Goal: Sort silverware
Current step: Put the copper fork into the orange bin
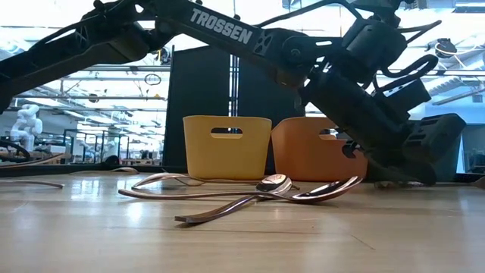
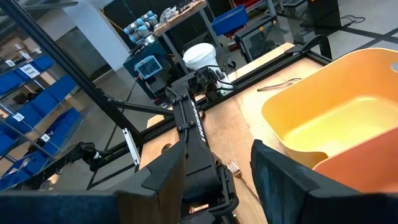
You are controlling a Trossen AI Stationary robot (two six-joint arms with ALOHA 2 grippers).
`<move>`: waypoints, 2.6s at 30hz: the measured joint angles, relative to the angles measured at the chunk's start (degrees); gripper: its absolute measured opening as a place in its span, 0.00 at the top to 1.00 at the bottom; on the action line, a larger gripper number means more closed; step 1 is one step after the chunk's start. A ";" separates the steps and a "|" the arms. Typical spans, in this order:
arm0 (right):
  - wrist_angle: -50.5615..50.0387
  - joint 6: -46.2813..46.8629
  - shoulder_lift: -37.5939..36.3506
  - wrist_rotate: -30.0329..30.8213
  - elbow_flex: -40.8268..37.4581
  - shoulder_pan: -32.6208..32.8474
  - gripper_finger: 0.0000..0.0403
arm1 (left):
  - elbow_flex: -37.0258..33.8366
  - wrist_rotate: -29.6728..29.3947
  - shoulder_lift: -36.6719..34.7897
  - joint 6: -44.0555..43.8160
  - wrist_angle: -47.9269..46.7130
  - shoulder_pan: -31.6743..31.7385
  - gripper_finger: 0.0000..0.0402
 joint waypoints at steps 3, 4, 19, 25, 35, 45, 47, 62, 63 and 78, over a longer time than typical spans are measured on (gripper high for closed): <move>0.00 0.00 0.00 0.00 0.00 0.01 0.58 | 0.00 0.11 0.00 0.02 -0.25 -0.02 1.00; 0.00 0.00 0.00 0.00 0.00 0.01 0.58 | 0.00 0.11 0.00 0.02 -0.25 -0.02 1.00; 0.02 0.00 0.00 0.02 0.00 -0.01 0.58 | -0.02 0.76 0.00 0.21 -0.30 -0.04 1.00; 0.04 0.00 0.00 0.06 0.00 0.00 0.58 | -0.02 1.63 0.00 0.24 -1.91 -0.04 0.97; 0.04 0.68 0.00 0.33 0.00 0.01 0.58 | 0.00 1.03 0.66 0.23 -2.61 -0.39 0.86; 0.29 2.98 0.00 0.31 0.00 0.01 0.58 | 0.15 1.77 0.68 -1.79 -3.96 -0.51 0.98; 0.28 3.60 0.00 0.28 0.00 -0.01 0.58 | 0.22 1.49 0.40 -2.73 -3.77 -0.55 0.99; 8.34 4.80 0.18 0.41 4.11 -0.08 0.58 | 0.11 -15.21 -15.04 -5.90 -12.36 -1.02 1.00; 8.34 4.18 0.39 0.81 5.23 -0.10 0.58 | 0.11 -16.77 -16.23 -8.97 -15.97 -1.13 1.00; 7.49 -2.64 4.48 1.98 13.27 -0.12 0.58 | 0.20 -24.41 -22.55 -41.63 -33.54 8.15 1.00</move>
